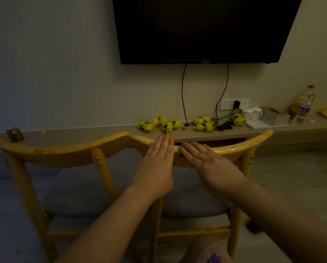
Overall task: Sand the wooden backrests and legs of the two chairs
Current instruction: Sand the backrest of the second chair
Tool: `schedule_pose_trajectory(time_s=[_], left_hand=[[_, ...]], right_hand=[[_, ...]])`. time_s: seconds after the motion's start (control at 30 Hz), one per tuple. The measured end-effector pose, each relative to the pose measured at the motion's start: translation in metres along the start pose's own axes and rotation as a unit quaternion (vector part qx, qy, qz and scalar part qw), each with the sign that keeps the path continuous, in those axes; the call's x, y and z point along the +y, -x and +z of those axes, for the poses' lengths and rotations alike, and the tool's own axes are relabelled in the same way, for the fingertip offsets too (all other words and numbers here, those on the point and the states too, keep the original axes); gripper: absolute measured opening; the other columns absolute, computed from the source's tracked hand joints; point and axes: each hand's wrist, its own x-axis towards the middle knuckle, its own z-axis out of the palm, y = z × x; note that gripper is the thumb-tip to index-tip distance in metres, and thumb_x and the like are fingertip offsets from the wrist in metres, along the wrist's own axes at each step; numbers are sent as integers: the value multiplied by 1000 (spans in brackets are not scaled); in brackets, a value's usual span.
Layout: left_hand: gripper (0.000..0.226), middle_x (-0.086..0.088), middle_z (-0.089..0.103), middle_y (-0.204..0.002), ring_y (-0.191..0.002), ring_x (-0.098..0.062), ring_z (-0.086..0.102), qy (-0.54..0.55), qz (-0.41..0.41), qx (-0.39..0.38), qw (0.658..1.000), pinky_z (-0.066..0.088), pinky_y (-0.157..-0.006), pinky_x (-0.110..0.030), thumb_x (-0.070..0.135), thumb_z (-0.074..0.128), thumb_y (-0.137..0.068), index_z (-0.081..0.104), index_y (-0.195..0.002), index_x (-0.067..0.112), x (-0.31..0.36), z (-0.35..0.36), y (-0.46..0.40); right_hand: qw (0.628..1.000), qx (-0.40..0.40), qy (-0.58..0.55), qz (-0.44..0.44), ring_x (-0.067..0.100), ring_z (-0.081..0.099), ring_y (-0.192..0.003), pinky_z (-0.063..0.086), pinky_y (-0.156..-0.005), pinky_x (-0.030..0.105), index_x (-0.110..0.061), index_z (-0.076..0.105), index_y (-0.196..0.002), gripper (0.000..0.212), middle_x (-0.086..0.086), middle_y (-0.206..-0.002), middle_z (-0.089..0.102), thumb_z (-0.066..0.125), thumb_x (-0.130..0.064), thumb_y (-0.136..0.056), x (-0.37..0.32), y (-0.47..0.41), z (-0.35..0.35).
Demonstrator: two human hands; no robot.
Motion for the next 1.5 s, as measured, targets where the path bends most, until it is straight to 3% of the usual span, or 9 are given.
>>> schedule_pose_trajectory(time_s=[0.2,0.43,0.57,0.73,0.9,1.17,1.3,1.4,1.5], left_hand=[[104,-4,-27,-167,-155,-21,-21,15,-3,21,1000,-10,-124,-41,24,59,-87,-15,-161,15,0,10,1],[102,-4,-23,-169,-156,-21,-19,21,-7,21,1000,-2,-128,-43,21,59,-88,-11,-162,15,1,10,1],[99,-4,-22,-169,-156,-22,-17,26,-1,21,999,1,-128,-44,20,55,-89,-11,-162,14,-1,10,2],[100,-4,-19,-169,-156,-22,-15,24,-3,31,999,2,-128,-45,21,57,-86,-9,-162,14,1,12,2],[99,-7,-18,-169,-156,-25,-13,-1,-12,30,999,4,-128,-46,22,56,-87,-8,-162,10,3,13,3],[101,-4,-24,-168,-155,-23,-19,23,-26,33,999,-1,-128,-44,24,57,-90,-13,-161,14,9,12,5],[96,-4,-10,-171,-157,-21,-15,40,-17,35,998,-2,-127,-43,21,55,-88,-5,-163,14,4,14,5],[93,-5,12,-169,-158,-23,2,39,-11,54,998,9,-127,-44,19,57,-84,9,-163,13,-1,19,6],[88,-8,21,-167,-157,-27,10,36,-4,66,997,17,-126,-47,20,58,-84,16,-162,10,-2,25,6]], right_hand=[[995,25,-33,88,19,1,-157,-6,-124,31,-28,4,-162,69,-4,-171,6,35,-17,-101,10,21,0],[999,31,-12,32,19,3,-158,-8,-123,30,-26,4,-163,69,-2,-171,6,33,-17,-102,-14,-6,6],[994,37,-31,93,11,2,-155,-9,-120,26,-34,1,-159,68,-6,-170,12,31,-22,-98,17,21,4],[991,52,-22,121,23,19,-155,0,-121,33,-24,19,-161,65,2,-167,27,34,-22,-98,-2,11,5],[998,29,-8,52,19,12,-157,-2,-122,32,-28,5,-163,67,-2,-170,14,35,-20,-102,-2,-1,2],[991,4,2,137,16,10,-156,-3,-119,31,-30,8,-162,66,-4,-170,16,32,-22,-101,23,21,-4],[998,-19,0,60,21,8,-157,-1,-125,34,-23,6,-163,69,0,-171,9,19,-25,-95,-15,-4,-2],[998,-32,-21,48,8,-4,-153,-11,-120,24,-32,-4,-159,72,-10,-167,-3,21,-27,-92,-7,-3,-9],[995,-46,-28,82,8,2,-153,4,-125,31,-38,4,-158,70,-12,-166,6,26,-28,-92,8,13,-15]])
